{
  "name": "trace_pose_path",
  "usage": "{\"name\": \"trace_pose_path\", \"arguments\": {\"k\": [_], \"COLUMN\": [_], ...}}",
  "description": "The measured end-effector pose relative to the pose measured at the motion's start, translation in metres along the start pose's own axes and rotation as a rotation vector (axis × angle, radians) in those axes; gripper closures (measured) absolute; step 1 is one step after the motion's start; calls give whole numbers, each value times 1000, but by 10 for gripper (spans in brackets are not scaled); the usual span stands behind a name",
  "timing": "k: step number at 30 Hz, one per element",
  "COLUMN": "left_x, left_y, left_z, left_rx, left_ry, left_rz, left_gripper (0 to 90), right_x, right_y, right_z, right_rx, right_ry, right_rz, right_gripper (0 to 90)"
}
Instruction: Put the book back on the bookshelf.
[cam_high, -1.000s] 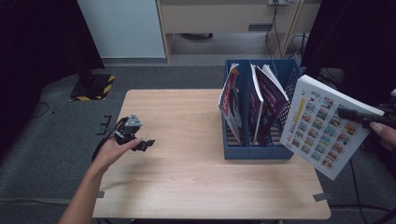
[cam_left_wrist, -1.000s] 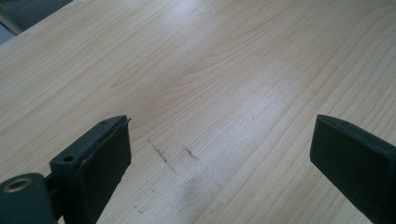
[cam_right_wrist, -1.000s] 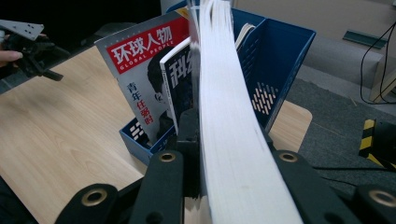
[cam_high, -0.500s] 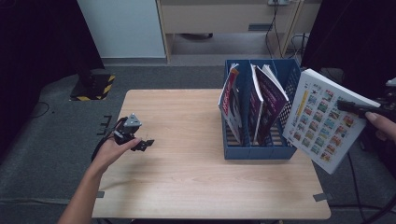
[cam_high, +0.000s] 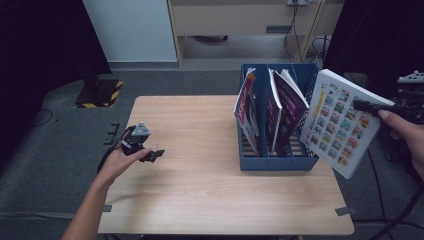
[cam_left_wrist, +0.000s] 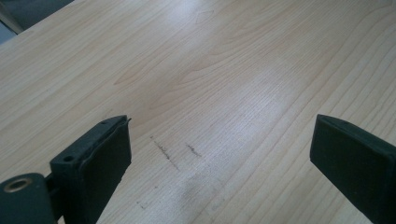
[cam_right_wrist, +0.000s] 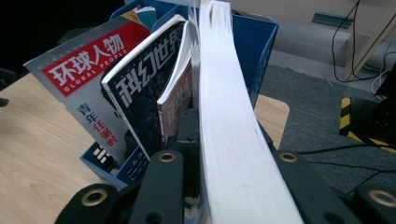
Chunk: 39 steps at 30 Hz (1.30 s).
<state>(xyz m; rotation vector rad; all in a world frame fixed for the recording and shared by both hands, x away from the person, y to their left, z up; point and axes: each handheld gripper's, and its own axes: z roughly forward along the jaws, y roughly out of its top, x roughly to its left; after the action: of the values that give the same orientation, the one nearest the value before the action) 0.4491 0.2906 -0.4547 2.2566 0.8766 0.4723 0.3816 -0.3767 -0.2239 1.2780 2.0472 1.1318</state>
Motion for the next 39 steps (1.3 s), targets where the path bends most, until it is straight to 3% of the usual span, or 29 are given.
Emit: {"name": "trace_pose_path", "arguments": {"k": [10, 32, 39], "left_x": [2, 8, 9], "left_y": [-5, -9, -10], "left_z": [0, -2, -4], "left_rx": [-3, -19, -24], "left_ry": [-3, -7, -8], "left_rz": [-9, -16, -17], "left_gripper": [51, 51, 51], "right_x": [-2, -1, -3], "right_y": [10, 39, 43], "right_z": [17, 51, 60], "right_rx": [18, 150, 158], "right_ry": [-23, -54, -67], "right_rz": [15, 27, 41], "right_gripper": [741, 741, 740]}}
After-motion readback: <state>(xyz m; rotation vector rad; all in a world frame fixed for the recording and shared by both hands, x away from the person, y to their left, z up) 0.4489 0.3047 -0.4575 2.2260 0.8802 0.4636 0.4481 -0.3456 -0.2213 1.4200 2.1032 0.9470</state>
